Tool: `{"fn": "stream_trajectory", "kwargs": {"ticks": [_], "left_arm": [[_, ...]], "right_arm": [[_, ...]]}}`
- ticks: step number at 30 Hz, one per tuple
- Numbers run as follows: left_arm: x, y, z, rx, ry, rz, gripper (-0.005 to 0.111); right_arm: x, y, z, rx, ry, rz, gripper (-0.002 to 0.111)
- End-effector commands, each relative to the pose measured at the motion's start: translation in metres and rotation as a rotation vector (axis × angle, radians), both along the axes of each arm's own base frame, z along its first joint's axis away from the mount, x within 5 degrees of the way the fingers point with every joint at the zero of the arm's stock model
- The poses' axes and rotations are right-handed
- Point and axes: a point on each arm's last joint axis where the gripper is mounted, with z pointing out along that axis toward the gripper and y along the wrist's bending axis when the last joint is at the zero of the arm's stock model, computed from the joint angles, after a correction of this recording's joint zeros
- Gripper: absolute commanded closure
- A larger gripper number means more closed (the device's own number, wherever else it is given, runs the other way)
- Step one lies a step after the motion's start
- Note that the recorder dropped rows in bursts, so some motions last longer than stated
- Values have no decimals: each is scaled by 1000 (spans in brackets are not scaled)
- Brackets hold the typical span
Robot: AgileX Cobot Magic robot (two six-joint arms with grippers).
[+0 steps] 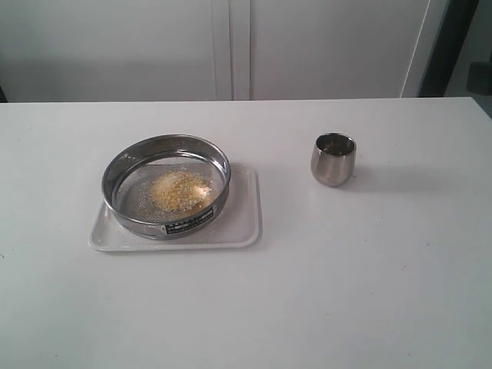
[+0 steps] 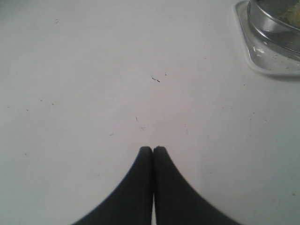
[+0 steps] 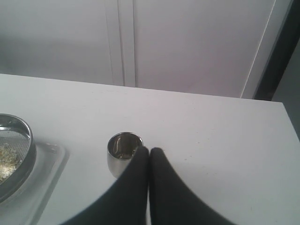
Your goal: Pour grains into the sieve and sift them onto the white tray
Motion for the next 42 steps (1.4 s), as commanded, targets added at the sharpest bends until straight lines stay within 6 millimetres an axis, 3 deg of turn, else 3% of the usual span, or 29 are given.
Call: {"fn": "stream_trajectory", "kwargs": {"ticks": [1,16,22,33,42], "left_arm": [[0,0,-4,-14,15,3,107],[0,0,-3,-13,7,4,107],[3,1,4,-14,-83,13,107],[9,5,34,26,-414,48,107],[9,5,36,28,-435,50,107]], "right_arm": [[-1,-1,0,-10,-6,-1,108],[-1,-1,0,-10,-4,-1,108],[-1,-1,0,-10,-4,-1,108],[-1,-1,0,-10,-4,-1,108],[-1,-1,0,-10,-4,-1,108]]}}
